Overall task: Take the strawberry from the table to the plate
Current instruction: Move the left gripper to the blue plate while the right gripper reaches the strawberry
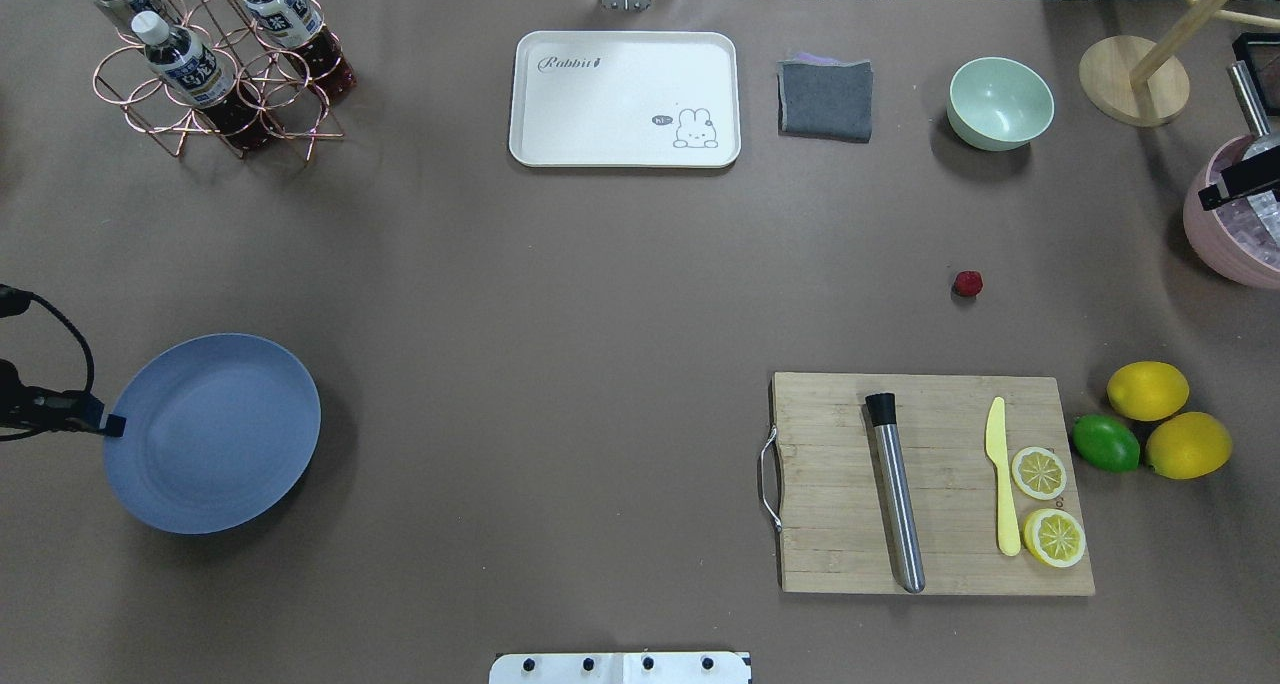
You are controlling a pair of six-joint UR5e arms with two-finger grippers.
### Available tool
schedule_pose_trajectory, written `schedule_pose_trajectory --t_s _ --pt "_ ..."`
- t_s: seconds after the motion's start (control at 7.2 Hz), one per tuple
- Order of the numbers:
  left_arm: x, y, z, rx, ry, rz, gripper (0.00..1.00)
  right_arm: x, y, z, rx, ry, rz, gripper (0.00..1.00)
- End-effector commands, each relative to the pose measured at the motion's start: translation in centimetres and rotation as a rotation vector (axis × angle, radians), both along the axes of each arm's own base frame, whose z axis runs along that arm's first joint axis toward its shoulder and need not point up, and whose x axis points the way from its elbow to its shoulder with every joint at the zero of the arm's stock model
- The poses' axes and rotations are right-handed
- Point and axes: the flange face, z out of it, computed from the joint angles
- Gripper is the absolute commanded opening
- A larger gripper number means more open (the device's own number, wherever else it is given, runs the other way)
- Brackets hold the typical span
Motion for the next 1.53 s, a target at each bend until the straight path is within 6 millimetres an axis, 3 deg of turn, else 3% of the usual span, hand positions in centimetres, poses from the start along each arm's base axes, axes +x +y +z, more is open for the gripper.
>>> schedule_pose_trajectory --t_s 0.0,0.14,0.28,0.42,0.56,0.83,0.97,1.39 --pt "4.9 -5.3 -8.5 -0.088 0.087 -0.07 0.0 -6.9 -1.7 -4.3 -0.061 -0.007 0.03 1.0" --pt "7.6 -7.4 -12.6 -0.099 0.099 -0.089 0.0 -10.6 -1.8 -5.7 -0.069 0.0 0.016 1.0" --pt "12.1 -9.2 -18.1 -0.129 0.096 -0.112 0.0 -14.4 -1.7 -6.4 -0.063 0.024 -0.003 1.0" --pt "16.9 -8.8 -22.2 -0.139 0.079 -0.144 0.0 -16.7 -1.5 -6.3 -0.059 0.049 -0.015 1.0" --pt "21.1 -7.2 -25.1 -0.161 0.077 -0.15 0.0 -17.8 -1.0 -6.1 -0.062 0.052 -0.034 0.99" --pt "27.3 -4.7 -30.5 -0.15 0.058 -0.163 0.0 -20.6 -0.4 -4.4 -0.069 0.098 -0.06 0.98" --pt "29.4 -4.1 -32.0 -0.142 0.046 -0.166 0.0 -21.9 -0.5 -3.1 -0.086 0.117 -0.075 0.98" --pt "30.5 -3.2 -31.9 -0.143 0.039 -0.153 0.0 -25.4 -0.3 -2.5 -0.081 0.137 -0.113 0.95"
